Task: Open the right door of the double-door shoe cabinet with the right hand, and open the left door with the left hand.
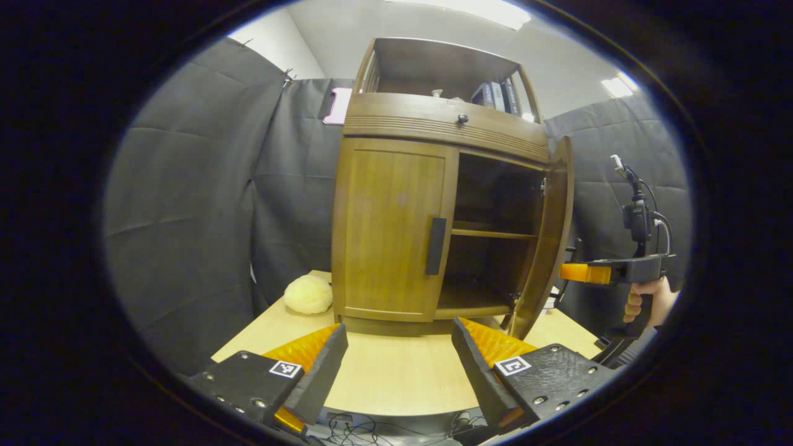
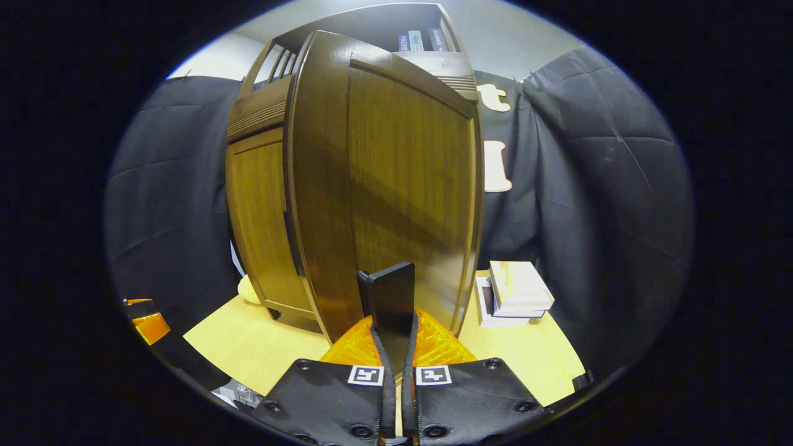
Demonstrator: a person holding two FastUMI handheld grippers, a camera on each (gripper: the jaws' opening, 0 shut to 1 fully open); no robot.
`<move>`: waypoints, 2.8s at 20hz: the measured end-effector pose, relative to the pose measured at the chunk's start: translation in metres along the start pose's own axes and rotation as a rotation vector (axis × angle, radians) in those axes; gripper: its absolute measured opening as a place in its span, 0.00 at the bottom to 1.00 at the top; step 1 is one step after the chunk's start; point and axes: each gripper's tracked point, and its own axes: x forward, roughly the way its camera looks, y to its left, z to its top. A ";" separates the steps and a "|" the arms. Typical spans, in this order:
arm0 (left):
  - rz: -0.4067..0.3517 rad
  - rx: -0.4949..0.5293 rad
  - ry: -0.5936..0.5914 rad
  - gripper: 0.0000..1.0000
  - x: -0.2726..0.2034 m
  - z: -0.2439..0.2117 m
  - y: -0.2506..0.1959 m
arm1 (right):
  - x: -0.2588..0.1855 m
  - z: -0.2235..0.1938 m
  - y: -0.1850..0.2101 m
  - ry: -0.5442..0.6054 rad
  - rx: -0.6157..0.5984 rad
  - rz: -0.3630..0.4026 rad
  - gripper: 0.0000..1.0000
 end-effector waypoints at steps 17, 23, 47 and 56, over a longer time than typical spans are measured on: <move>-0.073 0.002 0.023 0.99 0.010 -0.010 -0.019 | 0.000 0.005 -0.040 -0.031 0.057 -0.191 0.04; -0.088 0.017 0.031 0.99 0.014 -0.013 -0.030 | 0.003 0.008 -0.045 -0.049 0.011 -0.142 0.02; -0.142 0.005 0.029 0.97 0.027 -0.019 -0.052 | -0.015 0.003 -0.043 -0.016 0.069 -0.136 0.03; -0.107 0.022 -0.007 0.99 0.046 -0.006 -0.029 | -0.023 0.015 -0.028 -0.083 0.082 -0.180 0.02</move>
